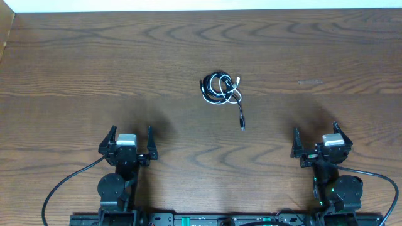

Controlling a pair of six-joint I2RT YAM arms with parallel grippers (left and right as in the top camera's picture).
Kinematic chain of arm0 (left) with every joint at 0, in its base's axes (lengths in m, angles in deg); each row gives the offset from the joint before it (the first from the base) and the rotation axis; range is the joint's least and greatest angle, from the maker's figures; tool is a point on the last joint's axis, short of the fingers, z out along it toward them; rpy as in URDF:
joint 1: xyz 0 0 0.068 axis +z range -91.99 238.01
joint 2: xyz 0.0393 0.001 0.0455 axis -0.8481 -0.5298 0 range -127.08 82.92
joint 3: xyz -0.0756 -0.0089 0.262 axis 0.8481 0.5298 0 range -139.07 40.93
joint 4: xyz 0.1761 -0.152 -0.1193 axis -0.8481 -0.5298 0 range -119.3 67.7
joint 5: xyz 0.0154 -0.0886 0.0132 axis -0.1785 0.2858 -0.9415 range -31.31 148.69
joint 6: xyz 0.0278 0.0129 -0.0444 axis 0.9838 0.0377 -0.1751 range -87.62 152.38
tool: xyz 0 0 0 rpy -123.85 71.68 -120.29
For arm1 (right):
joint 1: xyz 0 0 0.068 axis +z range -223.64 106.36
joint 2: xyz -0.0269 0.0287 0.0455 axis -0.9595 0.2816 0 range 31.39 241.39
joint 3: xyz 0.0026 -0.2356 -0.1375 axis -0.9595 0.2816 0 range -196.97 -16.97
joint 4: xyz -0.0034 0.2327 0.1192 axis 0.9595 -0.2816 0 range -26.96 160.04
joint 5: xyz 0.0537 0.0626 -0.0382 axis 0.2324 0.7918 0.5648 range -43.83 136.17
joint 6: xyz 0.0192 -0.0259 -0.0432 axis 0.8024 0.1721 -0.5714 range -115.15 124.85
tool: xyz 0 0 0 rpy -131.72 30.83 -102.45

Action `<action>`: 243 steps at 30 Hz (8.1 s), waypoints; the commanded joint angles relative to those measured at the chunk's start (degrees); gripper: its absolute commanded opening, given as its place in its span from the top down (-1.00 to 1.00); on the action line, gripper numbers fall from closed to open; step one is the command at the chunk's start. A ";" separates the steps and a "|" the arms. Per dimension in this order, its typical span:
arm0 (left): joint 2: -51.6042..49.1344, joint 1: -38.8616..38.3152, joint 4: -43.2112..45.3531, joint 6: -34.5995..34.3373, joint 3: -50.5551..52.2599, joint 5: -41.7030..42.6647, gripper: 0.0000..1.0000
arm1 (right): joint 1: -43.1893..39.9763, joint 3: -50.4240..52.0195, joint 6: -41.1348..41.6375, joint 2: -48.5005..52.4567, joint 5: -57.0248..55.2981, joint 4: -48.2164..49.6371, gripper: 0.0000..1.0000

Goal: Untangle cables

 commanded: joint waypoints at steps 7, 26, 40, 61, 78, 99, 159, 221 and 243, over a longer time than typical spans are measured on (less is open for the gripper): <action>-0.17 0.20 -2.58 0.37 0.55 -0.31 -0.96 | 0.24 0.07 0.28 -0.20 0.31 -0.26 -0.99; -0.31 0.15 -2.60 -2.03 0.55 0.28 -0.96 | 0.24 0.07 0.28 -0.20 0.28 -0.26 -0.99; -1.40 0.15 -9.27 -12.33 -4.22 0.61 -0.96 | 0.24 0.07 0.28 -0.20 0.31 -0.26 -0.98; -12.07 0.13 -43.06 -12.94 -47.01 1.90 -0.96 | 0.24 0.07 0.28 -0.20 0.31 -0.26 -0.98; -41.59 0.15 -52.00 -12.24 -64.15 6.51 -0.96 | 0.24 -0.37 1.33 -0.20 -0.63 3.61 -0.99; -40.26 0.15 -51.21 -12.59 -64.13 7.63 -0.96 | 0.24 -59.56 4.85 16.68 1.07 -41.48 -0.99; -62.69 0.13 -46.40 -6.32 -78.31 11.91 -1.00 | 0.24 -86.55 2.60 74.82 8.72 -63.30 -0.98; -110.57 -17.44 -14.36 -8.96 -78.31 19.54 -0.73 | 0.66 -84.61 5.88 101.31 11.08 -50.95 -0.70; -115.62 -18.47 -12.57 -11.30 -78.31 13.51 -0.19 | 0.68 -84.61 5.90 101.31 11.08 -54.23 -0.62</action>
